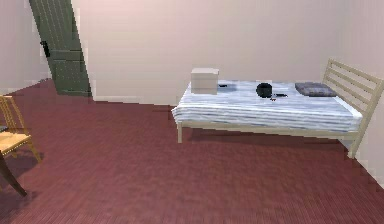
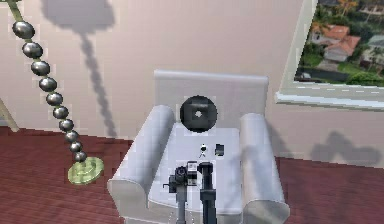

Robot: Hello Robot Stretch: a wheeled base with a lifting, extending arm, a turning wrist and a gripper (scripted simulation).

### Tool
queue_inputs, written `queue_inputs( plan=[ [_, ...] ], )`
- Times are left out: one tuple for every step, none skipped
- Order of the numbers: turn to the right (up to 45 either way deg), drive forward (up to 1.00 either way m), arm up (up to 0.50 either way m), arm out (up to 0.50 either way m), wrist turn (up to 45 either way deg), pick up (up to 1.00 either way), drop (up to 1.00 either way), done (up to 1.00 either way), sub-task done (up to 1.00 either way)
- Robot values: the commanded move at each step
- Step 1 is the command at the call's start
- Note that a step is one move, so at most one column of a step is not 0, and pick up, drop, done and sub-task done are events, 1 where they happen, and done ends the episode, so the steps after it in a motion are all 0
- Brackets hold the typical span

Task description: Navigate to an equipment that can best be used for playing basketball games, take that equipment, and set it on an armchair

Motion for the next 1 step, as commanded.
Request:
queue_inputs(
  plan=[
    [0.0, 0.0, 0.0, 0.14, 0.0, 0.0, 0.0, 0.0, 0.0]
  ],
)
